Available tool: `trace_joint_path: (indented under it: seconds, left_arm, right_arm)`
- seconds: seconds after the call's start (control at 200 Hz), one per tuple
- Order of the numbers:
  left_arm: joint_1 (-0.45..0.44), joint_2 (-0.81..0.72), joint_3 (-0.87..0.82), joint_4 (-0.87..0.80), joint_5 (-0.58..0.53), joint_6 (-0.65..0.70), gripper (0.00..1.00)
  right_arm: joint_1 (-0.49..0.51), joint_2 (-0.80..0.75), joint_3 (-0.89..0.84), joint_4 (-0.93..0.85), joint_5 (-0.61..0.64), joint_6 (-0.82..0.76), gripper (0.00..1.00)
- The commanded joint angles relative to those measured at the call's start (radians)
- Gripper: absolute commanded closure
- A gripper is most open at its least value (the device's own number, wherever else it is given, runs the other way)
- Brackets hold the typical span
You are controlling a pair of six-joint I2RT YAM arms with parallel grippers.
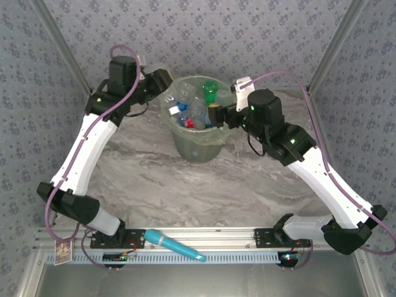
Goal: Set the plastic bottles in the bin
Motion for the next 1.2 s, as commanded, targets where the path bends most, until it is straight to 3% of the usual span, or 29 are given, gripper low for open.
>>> trace_joint_path:
  seconds: [0.0,0.275,0.56,0.62,0.74,0.775,1.01,1.194]
  left_arm:
    - [-0.051,0.068,0.082,-0.007,0.005,-0.023,0.45]
    - [-0.149,0.174,0.109,0.01,-0.03,-0.057,0.45]
    - [-0.18,0.21,0.109,0.026,-0.058,-0.127,0.45]
    - [-0.184,0.21,0.109,0.028,-0.061,-0.127,0.38]
    - [-0.184,0.203,0.134,-0.004,-0.089,-0.119,0.12]
    - [-0.184,0.198,0.145,-0.019,-0.105,-0.108,0.09]
    - [-0.172,0.151,0.175,-0.088,-0.212,-0.03,0.09]
    - [-0.169,0.162,0.209,-0.112,-0.195,0.028,0.11]
  right_arm:
    - [-0.006,-0.026,-0.008,0.002,0.011,0.022,0.0]
    - [-0.006,-0.046,-0.023,-0.015,0.024,0.035,0.0]
    - [-0.006,-0.065,-0.033,-0.023,0.042,0.035,0.0]
    - [-0.006,-0.066,-0.034,-0.024,0.045,0.035,0.0]
    - [-0.007,-0.065,-0.036,-0.024,0.044,0.032,0.0]
    - [-0.007,-0.065,-0.036,-0.026,0.044,0.032,0.0]
    - [-0.01,-0.06,-0.037,-0.017,0.038,0.032,0.0]
    - [-0.01,-0.059,-0.037,-0.015,0.035,0.033,0.0]
